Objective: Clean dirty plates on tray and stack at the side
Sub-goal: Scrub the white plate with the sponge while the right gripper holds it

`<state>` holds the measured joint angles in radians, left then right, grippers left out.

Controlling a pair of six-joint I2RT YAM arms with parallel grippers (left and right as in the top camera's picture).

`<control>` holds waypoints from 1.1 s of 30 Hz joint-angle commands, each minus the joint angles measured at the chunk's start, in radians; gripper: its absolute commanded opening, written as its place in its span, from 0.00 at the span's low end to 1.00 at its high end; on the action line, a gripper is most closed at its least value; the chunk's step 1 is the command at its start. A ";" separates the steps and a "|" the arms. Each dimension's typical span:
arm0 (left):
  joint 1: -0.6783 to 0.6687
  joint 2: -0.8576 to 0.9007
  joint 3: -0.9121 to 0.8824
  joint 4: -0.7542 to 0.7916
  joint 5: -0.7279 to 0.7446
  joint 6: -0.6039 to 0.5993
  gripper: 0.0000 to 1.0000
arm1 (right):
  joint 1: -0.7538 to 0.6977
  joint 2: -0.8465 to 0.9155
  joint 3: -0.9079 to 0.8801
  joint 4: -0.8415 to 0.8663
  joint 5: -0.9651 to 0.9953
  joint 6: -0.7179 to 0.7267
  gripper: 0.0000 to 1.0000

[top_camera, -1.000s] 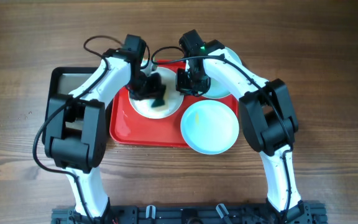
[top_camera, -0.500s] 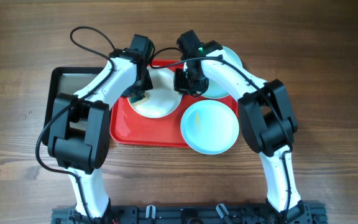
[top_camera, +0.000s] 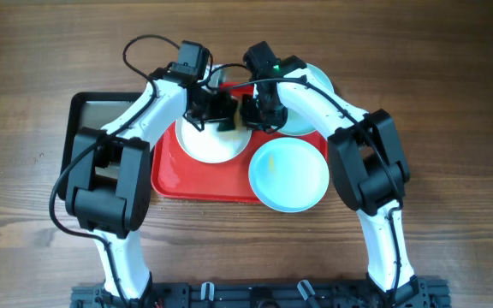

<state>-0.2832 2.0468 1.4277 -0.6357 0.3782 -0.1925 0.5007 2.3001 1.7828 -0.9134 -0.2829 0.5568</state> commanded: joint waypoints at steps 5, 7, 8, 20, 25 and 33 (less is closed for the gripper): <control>-0.001 0.013 -0.003 -0.118 -0.730 -0.383 0.04 | 0.009 -0.009 -0.018 -0.012 0.035 0.008 0.04; -0.003 0.013 -0.003 -0.178 -0.715 -0.393 0.04 | 0.009 -0.009 -0.018 -0.010 0.035 0.007 0.04; -0.006 0.013 -0.003 -0.205 -0.701 -0.393 0.04 | 0.009 -0.009 -0.018 -0.010 0.035 0.007 0.04; -0.018 0.015 -0.003 -0.215 -0.171 -0.161 0.04 | -0.011 0.000 -0.127 0.174 -0.339 -0.144 0.04; -0.028 0.018 -0.003 -0.132 0.007 -0.056 0.04 | -0.019 0.000 -0.131 0.183 -0.346 -0.159 0.04; -0.039 0.019 -0.003 0.096 -0.206 -0.100 0.04 | -0.014 0.000 -0.131 0.182 -0.330 -0.157 0.04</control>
<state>-0.3134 2.0495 1.4223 -0.5774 0.3115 -0.2707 0.4637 2.2894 1.6627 -0.7231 -0.5640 0.4217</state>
